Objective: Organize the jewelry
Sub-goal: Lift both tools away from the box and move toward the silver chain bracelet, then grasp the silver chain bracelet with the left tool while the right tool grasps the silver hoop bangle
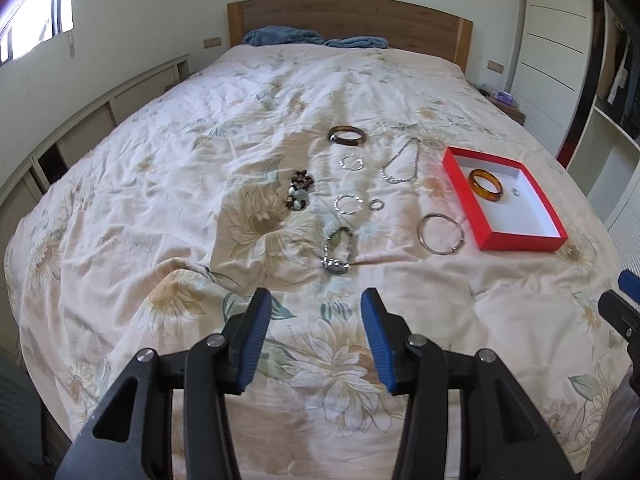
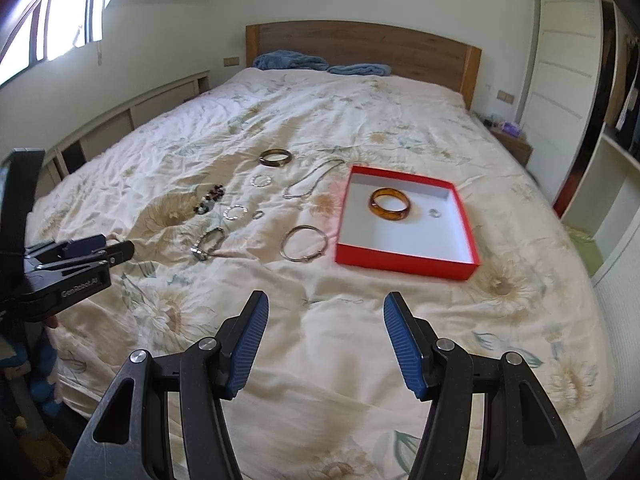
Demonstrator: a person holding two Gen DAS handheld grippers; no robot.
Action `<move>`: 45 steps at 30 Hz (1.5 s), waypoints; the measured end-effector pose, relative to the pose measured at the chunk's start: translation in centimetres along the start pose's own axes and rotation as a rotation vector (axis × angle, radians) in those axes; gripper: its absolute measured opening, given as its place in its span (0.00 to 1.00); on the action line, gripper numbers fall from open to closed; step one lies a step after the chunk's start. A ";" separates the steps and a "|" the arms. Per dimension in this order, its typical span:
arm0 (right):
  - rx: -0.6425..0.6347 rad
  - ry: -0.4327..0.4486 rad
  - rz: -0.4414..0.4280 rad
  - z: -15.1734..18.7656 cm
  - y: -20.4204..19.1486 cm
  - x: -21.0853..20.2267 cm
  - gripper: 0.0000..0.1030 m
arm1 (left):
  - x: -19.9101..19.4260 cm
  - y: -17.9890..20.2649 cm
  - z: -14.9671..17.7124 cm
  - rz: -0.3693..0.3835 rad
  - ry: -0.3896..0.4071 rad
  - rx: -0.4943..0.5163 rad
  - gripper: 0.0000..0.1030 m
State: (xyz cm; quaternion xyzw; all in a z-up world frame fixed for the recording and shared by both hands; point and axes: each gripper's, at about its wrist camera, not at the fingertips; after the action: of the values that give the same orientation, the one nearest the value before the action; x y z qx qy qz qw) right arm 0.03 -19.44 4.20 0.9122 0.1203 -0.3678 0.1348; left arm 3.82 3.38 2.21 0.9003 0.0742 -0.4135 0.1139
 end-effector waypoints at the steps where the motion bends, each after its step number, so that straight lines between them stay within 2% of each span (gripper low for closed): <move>1: 0.008 0.001 -0.018 0.0 0.1 0.4 0.58 | 0.3 -0.2 -0.1 0.000 -0.004 -0.004 0.43; 7: 0.027 -0.006 -0.081 -0.6 0.1 2.8 0.57 | 2.7 -0.7 -0.5 0.016 -0.041 -0.014 0.43; 12: 0.031 -0.023 -0.137 -1.3 0.1 5.4 0.52 | 5.1 -0.7 -1.1 0.039 -0.073 -0.019 0.42; 15: 0.025 -0.042 -0.172 -1.7 -0.1 7.2 0.47 | 6.6 -0.6 -1.7 0.053 -0.090 -0.020 0.38; 21: 0.018 -0.077 -0.230 -3.0 -0.5 11.3 0.42 | 10.4 -0.2 -3.0 0.064 -0.128 -0.019 0.36; 27: 0.013 -0.119 -0.279 -4.5 -0.8 15.8 0.32 | 14.1 0.0 -4.0 0.077 -0.178 -0.025 0.27; 34: -0.011 -0.175 -0.297 -6.0 -1.6 20.6 0.28 | 17.2 0.3 -4.0 0.090 -0.220 -0.019 0.25; 45: -0.042 -0.293 -0.290 -5.9 -2.9 26.4 0.20 | 18.9 0.0 -3.2 0.103 -0.241 -0.003 0.19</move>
State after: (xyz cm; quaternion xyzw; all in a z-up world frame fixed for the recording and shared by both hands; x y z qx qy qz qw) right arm 21.36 -11.55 -10.79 0.8192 0.2371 -0.5093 0.1154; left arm 18.33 4.97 -10.14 0.8466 0.0143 -0.5121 0.1443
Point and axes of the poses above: each gripper's, at about its wrist camera, not at the fingertips, and x roughly the way its jaws point, y to its right, z to its underside, and after that the axes turned 12 degrees about -x, right-handed
